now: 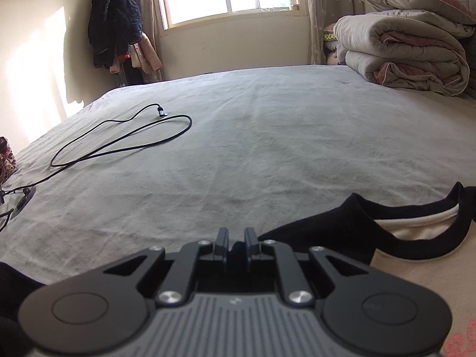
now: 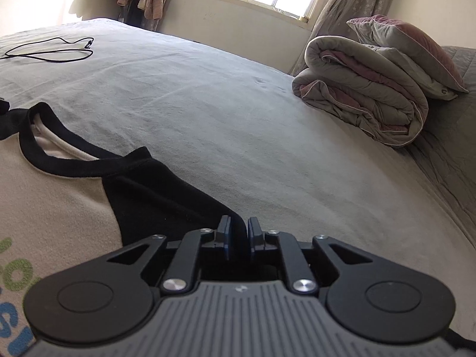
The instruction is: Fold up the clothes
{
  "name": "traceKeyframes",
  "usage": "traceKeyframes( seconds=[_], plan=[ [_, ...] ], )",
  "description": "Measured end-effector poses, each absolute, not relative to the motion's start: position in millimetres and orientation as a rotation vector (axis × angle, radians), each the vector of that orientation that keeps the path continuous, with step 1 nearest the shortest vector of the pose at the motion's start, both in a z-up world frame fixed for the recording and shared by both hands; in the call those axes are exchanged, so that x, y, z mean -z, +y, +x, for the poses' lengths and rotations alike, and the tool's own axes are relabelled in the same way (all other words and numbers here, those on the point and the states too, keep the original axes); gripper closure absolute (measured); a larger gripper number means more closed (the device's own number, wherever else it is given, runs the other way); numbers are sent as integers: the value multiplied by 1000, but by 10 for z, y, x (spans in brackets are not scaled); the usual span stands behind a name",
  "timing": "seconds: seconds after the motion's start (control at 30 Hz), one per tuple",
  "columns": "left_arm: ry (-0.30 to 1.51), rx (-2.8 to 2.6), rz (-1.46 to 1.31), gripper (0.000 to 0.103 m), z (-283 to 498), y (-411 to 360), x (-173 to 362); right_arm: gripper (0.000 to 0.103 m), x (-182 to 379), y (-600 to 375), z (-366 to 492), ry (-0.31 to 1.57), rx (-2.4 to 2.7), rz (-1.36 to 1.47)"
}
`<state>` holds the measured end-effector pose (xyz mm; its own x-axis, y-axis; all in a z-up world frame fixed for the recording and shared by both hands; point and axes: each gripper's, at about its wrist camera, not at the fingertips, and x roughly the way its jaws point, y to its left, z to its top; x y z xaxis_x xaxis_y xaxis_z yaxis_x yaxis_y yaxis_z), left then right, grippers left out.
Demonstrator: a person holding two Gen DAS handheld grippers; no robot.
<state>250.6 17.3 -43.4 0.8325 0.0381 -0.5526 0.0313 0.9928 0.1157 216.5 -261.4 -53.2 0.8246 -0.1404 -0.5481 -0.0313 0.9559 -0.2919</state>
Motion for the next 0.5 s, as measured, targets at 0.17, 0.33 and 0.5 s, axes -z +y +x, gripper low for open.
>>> traceKeyframes(
  seconds=[0.17,0.33,0.5],
  plan=[
    [561,19,37,56,2020,329,209,64,237,-2813,1733,615,59,-107],
    [600,21,-54,54,1468,619,115,64,83,-2964,1229,670,41,56],
    [643,21,-122,51,904,898,91,64,11,-2978,726,711,14,160]
  ],
)
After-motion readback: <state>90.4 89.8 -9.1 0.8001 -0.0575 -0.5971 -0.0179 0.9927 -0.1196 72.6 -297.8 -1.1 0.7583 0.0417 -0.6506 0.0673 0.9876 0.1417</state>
